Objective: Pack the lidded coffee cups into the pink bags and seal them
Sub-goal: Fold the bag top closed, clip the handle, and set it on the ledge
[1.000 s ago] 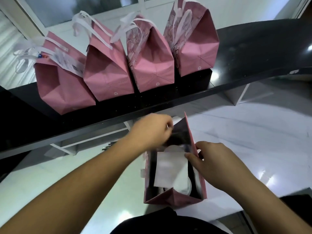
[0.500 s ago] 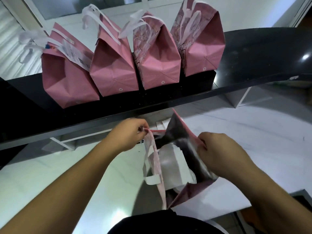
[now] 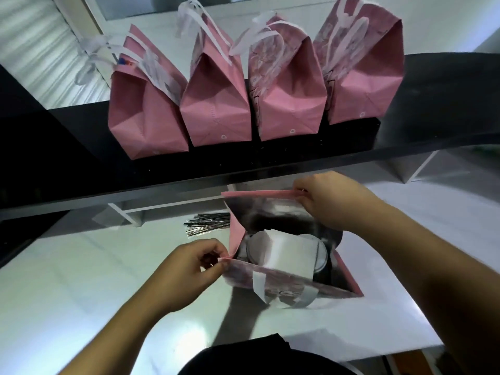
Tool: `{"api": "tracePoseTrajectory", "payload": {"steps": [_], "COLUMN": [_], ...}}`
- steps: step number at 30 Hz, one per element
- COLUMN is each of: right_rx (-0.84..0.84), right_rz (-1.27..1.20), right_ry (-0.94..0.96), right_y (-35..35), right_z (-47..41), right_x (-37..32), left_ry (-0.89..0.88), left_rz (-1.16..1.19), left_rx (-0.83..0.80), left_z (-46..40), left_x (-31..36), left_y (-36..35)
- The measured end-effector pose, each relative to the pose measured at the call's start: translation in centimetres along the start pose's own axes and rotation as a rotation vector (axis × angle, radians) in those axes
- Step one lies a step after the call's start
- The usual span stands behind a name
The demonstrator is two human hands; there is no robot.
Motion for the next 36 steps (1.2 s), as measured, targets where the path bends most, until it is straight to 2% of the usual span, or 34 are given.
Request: {"api": "tracePoseTrajectory", "payload": {"steps": [8, 11, 15, 18, 22, 27, 31, 36], "right_rx": [-0.042, 0.021, 0.184, 0.288, 0.2, -0.071, -0.045, -0.038], "right_rz": [0.068, 0.066, -0.159, -0.39, -0.717, -0.898, -1.032, -1.2], "right_ry": [0.161, 0.185, 0.143, 0.0, -0.17, -0.09, -0.117, -0.203], "right_y": [-2.0, -2.2, -1.1, -1.3, -4.4, -8.7, -10.0, -11.9], "right_z": [-3.5, -2.8, 0.4, 3.9, 7.6, 9.1, 8.5, 7.6], "right_x": [-5.5, -5.8, -3.6, 0.2, 4.4, 3.7, 3.1, 3.4], "left_ry": [0.047, 0.064, 0.097, 0.106, 0.111, 0.136, 0.13, 0.187], "left_rz": [0.034, 0.085, 0.199, 0.234, 0.27, 0.301, 0.317, 0.648], "left_rx": [0.075, 0.1, 0.122, 0.132, 0.11, 0.082, 0.084, 0.054], "left_z": [3.1, 3.7, 3.7, 3.3, 2.5, 1.8, 1.5, 1.6], "left_x": [-1.7, -2.3, -3.1, -3.5, -3.5, -3.6, -3.7, -4.5], "left_y": [0.0, -0.6, -1.1, -1.2, -1.9, -2.7, -2.8, -4.3]}}
Point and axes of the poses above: each hand's wrist, its own z-axis away from the middle knuckle, its own y-axis out of the back of the hand, x = y × z, the point moved 8 cm from there along -z, towards the middle knuckle, and after that the axes turned 2 degrees about -x, right-handed, at the moved point
